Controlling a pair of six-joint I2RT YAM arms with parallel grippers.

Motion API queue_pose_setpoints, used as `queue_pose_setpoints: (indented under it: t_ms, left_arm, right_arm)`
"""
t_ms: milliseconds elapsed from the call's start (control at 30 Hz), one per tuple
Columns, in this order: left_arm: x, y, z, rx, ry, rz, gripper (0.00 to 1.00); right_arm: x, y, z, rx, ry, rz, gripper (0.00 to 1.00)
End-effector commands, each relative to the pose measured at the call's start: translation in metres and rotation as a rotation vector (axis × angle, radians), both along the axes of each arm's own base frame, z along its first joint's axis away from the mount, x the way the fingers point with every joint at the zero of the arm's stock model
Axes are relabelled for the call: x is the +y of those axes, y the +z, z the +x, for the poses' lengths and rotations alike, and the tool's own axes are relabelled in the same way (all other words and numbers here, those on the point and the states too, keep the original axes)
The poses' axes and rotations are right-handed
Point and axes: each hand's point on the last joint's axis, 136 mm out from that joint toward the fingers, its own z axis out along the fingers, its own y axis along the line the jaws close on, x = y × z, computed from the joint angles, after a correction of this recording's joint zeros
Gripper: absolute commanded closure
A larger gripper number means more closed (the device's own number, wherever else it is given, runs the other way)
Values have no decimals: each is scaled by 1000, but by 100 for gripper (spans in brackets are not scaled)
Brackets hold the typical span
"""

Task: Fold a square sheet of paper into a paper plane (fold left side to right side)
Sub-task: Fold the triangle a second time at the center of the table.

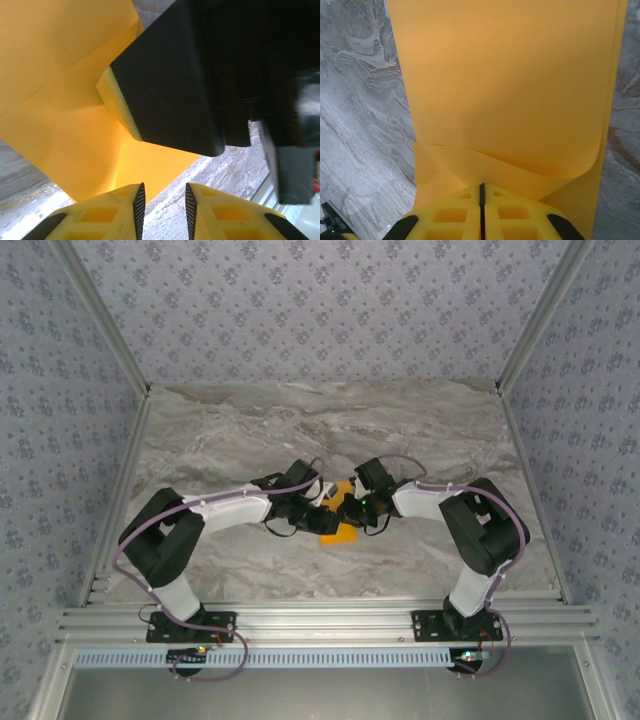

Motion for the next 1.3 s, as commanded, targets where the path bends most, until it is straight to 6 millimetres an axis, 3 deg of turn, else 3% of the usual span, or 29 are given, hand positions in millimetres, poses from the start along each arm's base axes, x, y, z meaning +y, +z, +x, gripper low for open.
queue_pose_setpoints:
  t_ms: [0,367,1000,1267]
  left_arm:
    - [-7,-1,-5,35,-20,-37,72]
    - [11,-36,-14,55,-10,77,73]
    - [27,-51,-16,46,11,153,75]
    - [35,-62,-26,67,28,157,86]
  right_arm:
    - [-13,-21,-13,54,2,-77,90]
    - [-13,-22,-13,61,3,-81,90]
    - [-14,-22,-14,61,10,-83,90]
    - [6,23,-2,-84,65,100,94]
